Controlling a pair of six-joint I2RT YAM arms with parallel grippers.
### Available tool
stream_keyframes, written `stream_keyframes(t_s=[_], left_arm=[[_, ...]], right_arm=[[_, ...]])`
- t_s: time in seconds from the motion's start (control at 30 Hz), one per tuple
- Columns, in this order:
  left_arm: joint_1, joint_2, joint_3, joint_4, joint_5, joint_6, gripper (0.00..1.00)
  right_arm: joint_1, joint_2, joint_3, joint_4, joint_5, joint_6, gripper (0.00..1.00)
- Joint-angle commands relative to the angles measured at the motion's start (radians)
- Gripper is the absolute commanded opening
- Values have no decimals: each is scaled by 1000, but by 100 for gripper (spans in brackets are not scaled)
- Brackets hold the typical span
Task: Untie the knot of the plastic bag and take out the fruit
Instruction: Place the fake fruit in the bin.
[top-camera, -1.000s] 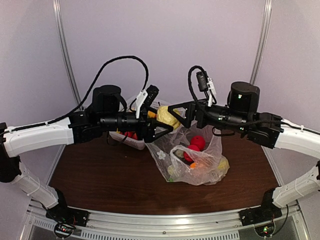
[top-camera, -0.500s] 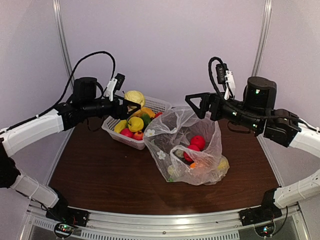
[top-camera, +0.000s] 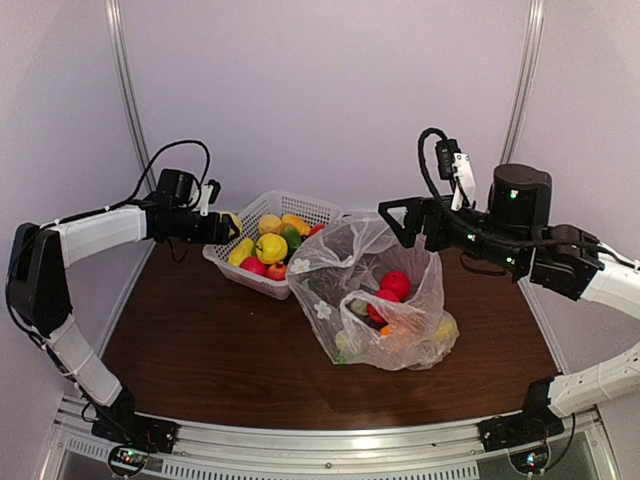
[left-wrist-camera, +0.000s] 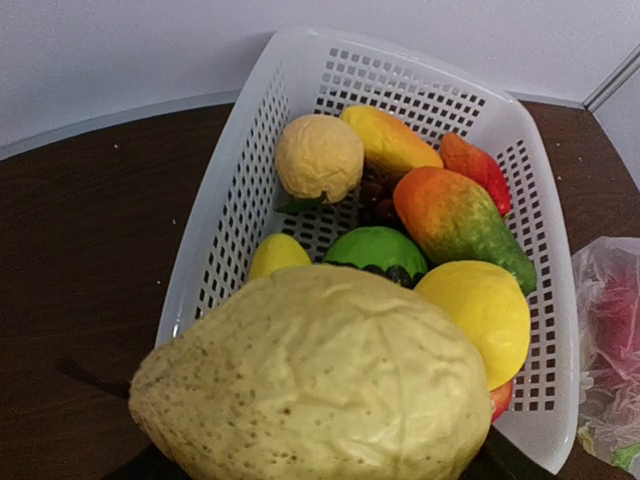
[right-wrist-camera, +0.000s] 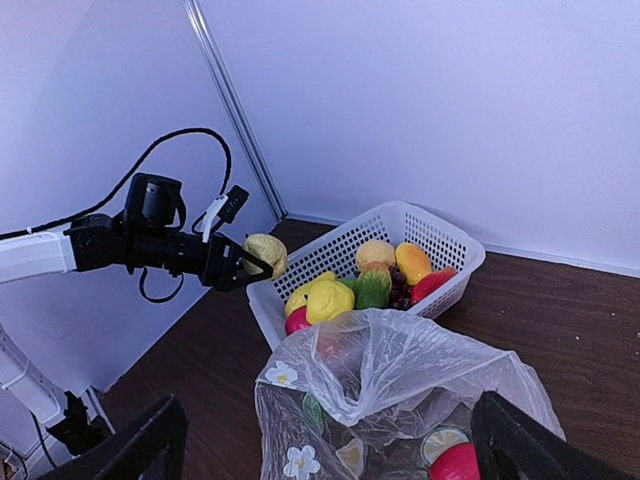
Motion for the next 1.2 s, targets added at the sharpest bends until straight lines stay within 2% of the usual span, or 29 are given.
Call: stream_keyframes(t_s=[0.0, 0.33, 0.47, 0.7, 1.17], left_arm=[[-3, 88, 78, -78, -65, 58, 63], [-2, 163, 111, -126, -86, 51, 64], [-2, 174, 118, -134, -69, 48, 69], [-2, 177, 124, -139, -69, 45, 87], [-2, 133, 112, -131, -107, 43, 92]], right_arm=[[3, -27, -28, -6, 26, -6, 100], [2, -39, -54, -7, 38, 2, 100], [2, -42, -66, -4, 41, 11, 100], [3, -27, -64, 0, 35, 17, 100], [3, -41, -71, -7, 40, 17, 100]])
